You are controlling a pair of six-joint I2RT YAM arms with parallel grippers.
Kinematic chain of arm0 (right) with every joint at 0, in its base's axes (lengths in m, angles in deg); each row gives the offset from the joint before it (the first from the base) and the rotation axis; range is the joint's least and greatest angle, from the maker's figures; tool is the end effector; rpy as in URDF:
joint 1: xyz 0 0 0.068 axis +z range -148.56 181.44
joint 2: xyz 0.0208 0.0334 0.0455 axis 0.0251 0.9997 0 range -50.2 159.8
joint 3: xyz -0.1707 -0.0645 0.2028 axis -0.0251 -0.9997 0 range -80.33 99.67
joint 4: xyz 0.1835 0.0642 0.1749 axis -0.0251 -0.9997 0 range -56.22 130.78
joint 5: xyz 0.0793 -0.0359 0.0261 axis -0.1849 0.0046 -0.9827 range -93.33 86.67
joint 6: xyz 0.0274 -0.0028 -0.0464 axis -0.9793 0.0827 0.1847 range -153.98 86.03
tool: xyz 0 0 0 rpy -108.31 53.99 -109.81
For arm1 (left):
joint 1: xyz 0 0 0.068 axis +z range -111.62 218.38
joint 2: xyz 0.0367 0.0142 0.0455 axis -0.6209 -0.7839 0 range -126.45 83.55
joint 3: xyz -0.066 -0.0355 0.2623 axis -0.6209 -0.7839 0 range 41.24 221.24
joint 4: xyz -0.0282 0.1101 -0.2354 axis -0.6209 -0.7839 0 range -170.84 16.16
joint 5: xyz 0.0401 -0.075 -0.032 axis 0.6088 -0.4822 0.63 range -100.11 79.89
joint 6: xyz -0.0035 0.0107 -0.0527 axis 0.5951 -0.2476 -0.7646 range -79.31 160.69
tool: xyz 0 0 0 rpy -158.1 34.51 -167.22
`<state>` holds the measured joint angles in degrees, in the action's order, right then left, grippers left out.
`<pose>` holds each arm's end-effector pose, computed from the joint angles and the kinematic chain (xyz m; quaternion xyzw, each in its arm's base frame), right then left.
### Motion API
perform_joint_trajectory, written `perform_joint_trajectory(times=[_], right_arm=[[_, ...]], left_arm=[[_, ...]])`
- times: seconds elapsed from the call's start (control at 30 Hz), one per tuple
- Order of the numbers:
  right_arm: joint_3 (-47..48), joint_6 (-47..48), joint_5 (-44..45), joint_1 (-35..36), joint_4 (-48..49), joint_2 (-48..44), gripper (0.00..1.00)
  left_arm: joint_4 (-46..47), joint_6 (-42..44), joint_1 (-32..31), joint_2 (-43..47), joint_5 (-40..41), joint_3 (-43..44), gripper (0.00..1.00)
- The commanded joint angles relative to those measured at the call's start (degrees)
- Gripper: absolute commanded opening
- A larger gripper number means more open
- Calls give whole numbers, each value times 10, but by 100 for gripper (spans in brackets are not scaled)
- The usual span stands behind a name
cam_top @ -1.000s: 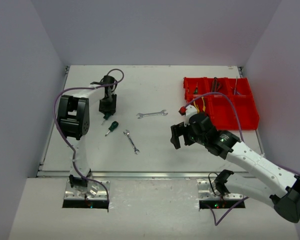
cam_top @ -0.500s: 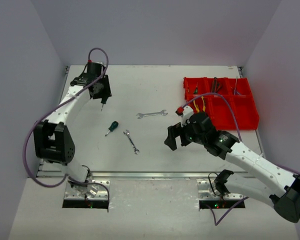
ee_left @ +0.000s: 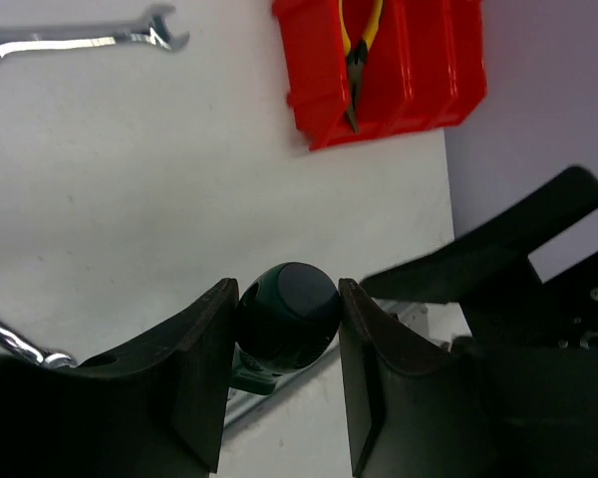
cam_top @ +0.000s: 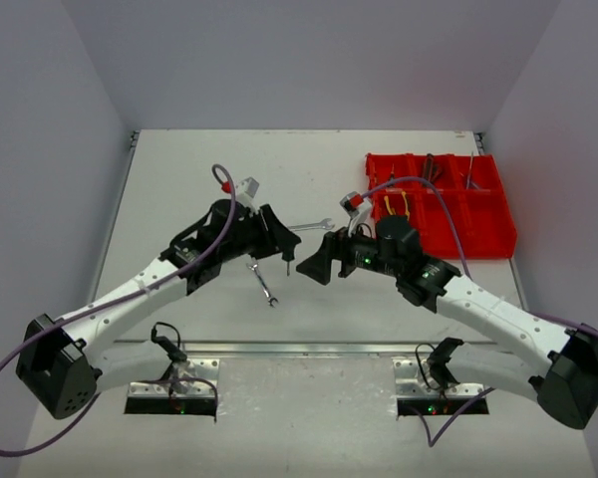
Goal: Sort the tools into containers
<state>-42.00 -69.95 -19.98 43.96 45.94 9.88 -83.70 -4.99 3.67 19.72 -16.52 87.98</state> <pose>0.1712 0.1709 0.2763 -0.1317 0.7871 0.4640 0.3845 0.2054 -0.1472 0.2862 -0.0522 0.8500 -0.3733 0.3680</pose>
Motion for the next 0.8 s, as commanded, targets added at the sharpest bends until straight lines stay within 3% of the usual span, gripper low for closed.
perform_joint_trajectory(times=[0.0, 0.1, 0.2, 0.47, 0.67, 0.73, 0.77], right_arm=[[17, -20, 18, 2, 58, 12, 91], [12, -23, 9, 4, 73, 23, 83], [13, -28, -20, 8, 87, 38, 67], [16, -18, -38, 23, 96, 58, 55], [26, -5, 20, 23, 82, 47, 10], [32, -2, 42, 23, 58, 45, 0], [37, 2, 51, 23, 49, 46, 0]], left_arm=[[183, -157, -37, 50, 29, -66, 0], [229, -183, -54, 56, 26, -91, 0], [244, -198, -60, 51, 25, -99, 0], [248, -215, -65, 50, 27, -98, 0], [243, -221, -95, 30, 26, -95, 0], [239, -219, -99, 29, 29, -95, 0], [237, -217, -101, 31, 32, -94, 0]])
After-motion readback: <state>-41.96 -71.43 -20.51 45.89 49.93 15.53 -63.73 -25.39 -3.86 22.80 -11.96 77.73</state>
